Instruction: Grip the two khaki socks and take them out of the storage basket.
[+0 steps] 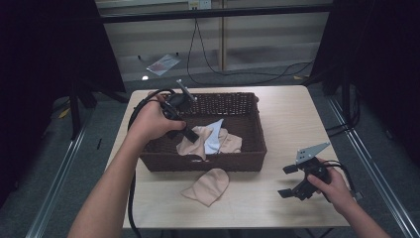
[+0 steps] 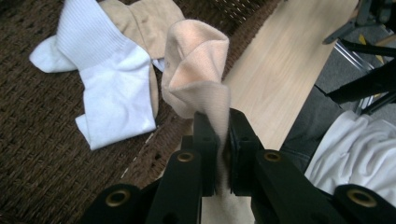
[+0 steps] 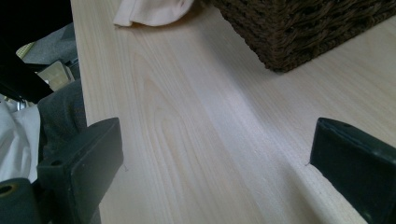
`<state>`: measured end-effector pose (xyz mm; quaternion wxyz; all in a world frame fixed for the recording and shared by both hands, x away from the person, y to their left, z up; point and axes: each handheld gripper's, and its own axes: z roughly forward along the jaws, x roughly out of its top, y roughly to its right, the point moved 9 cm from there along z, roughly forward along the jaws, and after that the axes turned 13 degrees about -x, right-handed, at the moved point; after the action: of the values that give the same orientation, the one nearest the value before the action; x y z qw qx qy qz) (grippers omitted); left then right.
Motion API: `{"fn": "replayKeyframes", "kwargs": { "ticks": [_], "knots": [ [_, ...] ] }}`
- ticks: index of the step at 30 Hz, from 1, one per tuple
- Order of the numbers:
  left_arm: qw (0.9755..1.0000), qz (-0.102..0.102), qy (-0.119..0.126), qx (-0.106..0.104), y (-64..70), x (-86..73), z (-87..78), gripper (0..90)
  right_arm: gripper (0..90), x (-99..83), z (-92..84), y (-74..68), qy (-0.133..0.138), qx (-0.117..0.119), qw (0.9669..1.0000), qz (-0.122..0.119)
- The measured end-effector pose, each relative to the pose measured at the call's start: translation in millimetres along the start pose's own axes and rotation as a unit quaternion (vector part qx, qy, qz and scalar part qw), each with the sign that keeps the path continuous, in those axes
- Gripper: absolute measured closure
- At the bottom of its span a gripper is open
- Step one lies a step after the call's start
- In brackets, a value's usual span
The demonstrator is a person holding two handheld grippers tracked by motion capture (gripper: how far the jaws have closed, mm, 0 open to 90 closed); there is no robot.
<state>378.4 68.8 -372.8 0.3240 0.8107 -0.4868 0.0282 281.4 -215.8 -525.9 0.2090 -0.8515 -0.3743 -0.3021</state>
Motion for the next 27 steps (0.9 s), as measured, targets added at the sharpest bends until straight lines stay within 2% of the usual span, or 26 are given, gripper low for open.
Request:
{"fn": "replayKeyframes", "kwargs": {
  "ticks": [9, 13, 14, 19, 20, 21, 22, 24, 25, 27],
  "knots": [
    [0.9998, 0.015, -0.011, -0.005, 14.3, -6.2, 1.8, 84.5, 1.9, -3.1, -1.5, -0.2, -0.004, -0.003, 1.0000, -0.002],
    [0.9993, 0.030, -0.021, -0.011, 20.9, -9.9, 3.8, 84.5, 1.9, -3.6, -2.6, -1.3, -0.002, -0.002, 1.0000, 0.000],
    [0.9994, 0.030, -0.016, -0.011, 23.0, -10.0, 5.1, 84.4, 1.9, -3.5, -2.7, -1.0, -0.003, -0.004, 1.0000, -0.001],
    [0.9986, 0.044, -0.027, -0.014, 29.8, -15.0, 7.6, 84.3, 1.9, -3.3, -2.0, -1.3, -0.004, -0.003, 1.0000, 0.000],
    [0.9990, 0.039, -0.018, -0.014, 31.6, -15.2, 9.7, 84.2, 1.9, -3.2, -1.9, -1.4, -0.005, -0.004, 1.0000, 0.000],
    [0.9985, 0.045, -0.027, -0.015, 31.7, -17.0, 9.6, 84.2, 1.9, -3.2, -1.8, -1.5, -0.005, -0.004, 1.0000, 0.000],
    [0.9988, 0.042, -0.020, -0.015, 32.2, -17.1, 11.5, 84.1, 1.9, -3.1, -1.5, -1.6, -0.003, -0.002, 1.0000, 0.000],
    [0.9983, 0.049, -0.028, -0.016, 31.7, -19.4, 13.2, 84.1, 1.9, -3.2, -1.6, -1.8, -0.003, -0.002, 1.0000, 0.000],
    [0.9985, 0.047, -0.022, -0.016, 31.9, -19.5, 15.0, 84.1, 1.9, -3.3, -1.9, -1.6, -0.004, -0.003, 1.0000, 0.000],
    [0.9984, 0.048, -0.027, -0.017, 31.6, -21.3, 16.8, 84.0, 1.9, -3.4, -2.5, -1.4, -0.005, -0.004, 1.0000, 0.000]
  ]
}}
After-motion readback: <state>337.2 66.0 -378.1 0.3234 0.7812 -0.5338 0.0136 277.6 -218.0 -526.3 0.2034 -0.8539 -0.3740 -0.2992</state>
